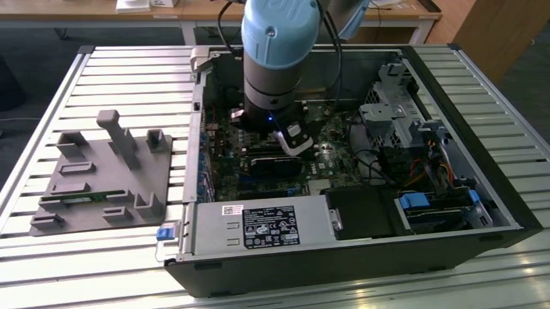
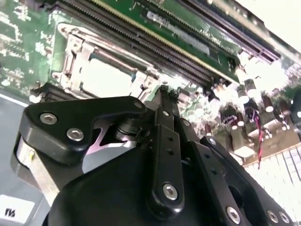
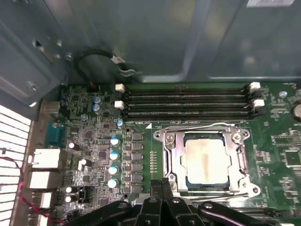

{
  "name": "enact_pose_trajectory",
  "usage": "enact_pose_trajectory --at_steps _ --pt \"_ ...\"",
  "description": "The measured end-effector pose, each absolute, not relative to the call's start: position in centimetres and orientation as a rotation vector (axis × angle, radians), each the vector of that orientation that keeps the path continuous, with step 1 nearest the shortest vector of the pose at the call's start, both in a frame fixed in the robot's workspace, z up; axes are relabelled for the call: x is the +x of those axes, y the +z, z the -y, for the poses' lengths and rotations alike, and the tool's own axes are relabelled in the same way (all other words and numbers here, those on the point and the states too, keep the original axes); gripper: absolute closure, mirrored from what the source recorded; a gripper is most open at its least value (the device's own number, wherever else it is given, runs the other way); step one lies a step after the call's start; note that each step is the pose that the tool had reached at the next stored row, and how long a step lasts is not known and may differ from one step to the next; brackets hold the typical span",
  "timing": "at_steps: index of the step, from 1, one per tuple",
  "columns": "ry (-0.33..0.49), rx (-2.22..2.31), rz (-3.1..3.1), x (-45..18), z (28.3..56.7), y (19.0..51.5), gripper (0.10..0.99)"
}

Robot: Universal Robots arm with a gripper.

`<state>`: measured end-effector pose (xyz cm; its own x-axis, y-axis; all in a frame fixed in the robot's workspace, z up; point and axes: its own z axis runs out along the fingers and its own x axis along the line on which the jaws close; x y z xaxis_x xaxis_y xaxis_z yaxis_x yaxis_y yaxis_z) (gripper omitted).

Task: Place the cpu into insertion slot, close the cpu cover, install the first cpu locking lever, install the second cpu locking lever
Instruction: 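Install the second cpu locking lever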

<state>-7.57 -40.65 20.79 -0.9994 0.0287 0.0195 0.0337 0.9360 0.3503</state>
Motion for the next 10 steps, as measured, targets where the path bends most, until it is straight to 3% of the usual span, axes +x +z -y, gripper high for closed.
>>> enact_pose_trajectory --at_steps 10 --pt "-0.556 -0.051 3.078 -7.6 40.6 23.4 0.980"
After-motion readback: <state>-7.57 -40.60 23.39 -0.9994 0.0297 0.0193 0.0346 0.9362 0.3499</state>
